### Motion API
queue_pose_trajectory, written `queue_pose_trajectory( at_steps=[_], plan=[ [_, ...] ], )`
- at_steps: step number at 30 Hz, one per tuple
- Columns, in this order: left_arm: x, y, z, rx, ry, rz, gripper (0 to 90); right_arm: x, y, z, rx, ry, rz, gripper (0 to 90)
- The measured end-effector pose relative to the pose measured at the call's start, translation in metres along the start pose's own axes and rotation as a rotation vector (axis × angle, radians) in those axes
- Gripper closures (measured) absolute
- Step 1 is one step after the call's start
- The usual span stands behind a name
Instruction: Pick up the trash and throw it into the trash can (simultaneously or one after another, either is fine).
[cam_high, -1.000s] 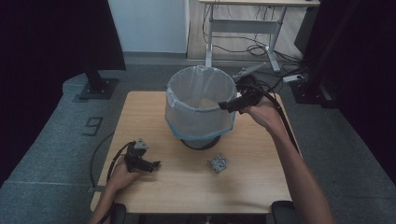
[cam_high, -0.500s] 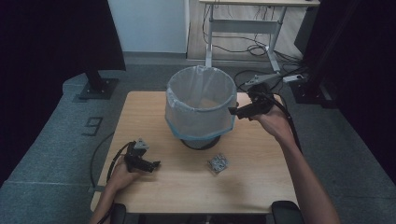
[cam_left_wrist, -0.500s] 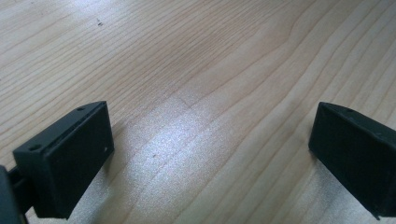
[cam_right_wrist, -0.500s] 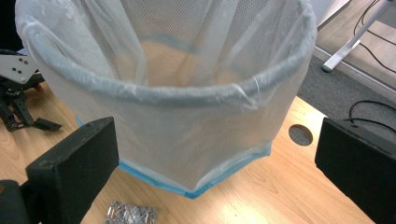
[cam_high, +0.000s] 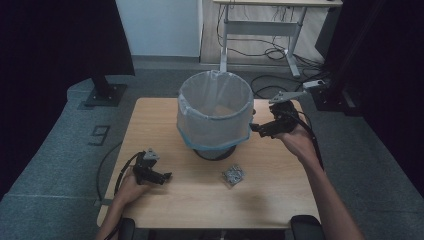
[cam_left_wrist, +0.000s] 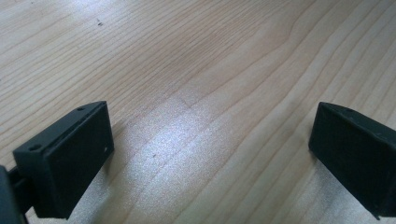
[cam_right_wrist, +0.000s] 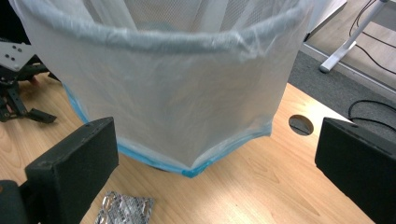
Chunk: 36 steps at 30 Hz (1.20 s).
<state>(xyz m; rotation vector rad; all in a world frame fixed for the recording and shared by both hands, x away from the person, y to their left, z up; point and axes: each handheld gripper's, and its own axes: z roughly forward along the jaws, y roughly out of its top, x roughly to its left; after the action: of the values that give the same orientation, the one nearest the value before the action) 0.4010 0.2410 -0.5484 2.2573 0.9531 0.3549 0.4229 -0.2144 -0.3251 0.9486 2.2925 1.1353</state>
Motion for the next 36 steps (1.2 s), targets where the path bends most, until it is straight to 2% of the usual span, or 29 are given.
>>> queue_pose_trajectory(
  at_steps=[17, 36],
  plan=[
    [0.0, 0.0, 0.0, 0.0, 0.0, -0.003, 0.0, 0.007, -0.041, 0.012, 0.009, 0.016, 0.012, 0.0],
    [0.0, 0.0, 0.0, 0.0, 0.002, -0.003, 0.0, 0.03, -0.089, 0.038, 0.062, 0.009, -0.011, 0.0]
  ],
)
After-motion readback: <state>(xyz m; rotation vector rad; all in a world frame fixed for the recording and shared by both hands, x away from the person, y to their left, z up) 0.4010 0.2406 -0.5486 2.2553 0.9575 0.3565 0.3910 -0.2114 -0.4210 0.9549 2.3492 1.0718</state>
